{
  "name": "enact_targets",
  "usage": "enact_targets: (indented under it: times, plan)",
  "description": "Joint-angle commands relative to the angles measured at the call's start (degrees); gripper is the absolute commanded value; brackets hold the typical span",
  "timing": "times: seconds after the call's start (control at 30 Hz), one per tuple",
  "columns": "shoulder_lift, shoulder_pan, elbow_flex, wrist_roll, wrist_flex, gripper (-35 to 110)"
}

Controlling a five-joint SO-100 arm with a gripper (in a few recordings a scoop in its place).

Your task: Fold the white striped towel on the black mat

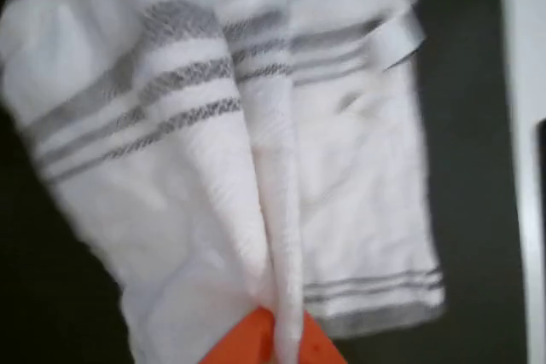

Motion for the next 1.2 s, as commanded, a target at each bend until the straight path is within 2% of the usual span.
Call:
enact_targets:
  times: [0.0,0.17,0.4,0.6,0.77,0.87,0.97,1.17]
  plan:
    - [-1.4,6.3,1.8,-5.3,-5.7,0]
    - [-7.2,15.3,5.5,-12.5,-18.4,0]
    - [-9.8,20.6,16.5,-18.4,-32.8,1]
    - [-8.7,24.2,29.9,-25.6,-52.4,2]
    - [-6.1,24.3,35.8,-24.4,-62.0,11]
    - [-0.9,24.1,37.3,-24.3,-60.7,15]
    - [5.8,23.9,37.4,-24.2,-55.1,15]
    - [17.6,21.8,34.9,-22.1,-37.5,16]
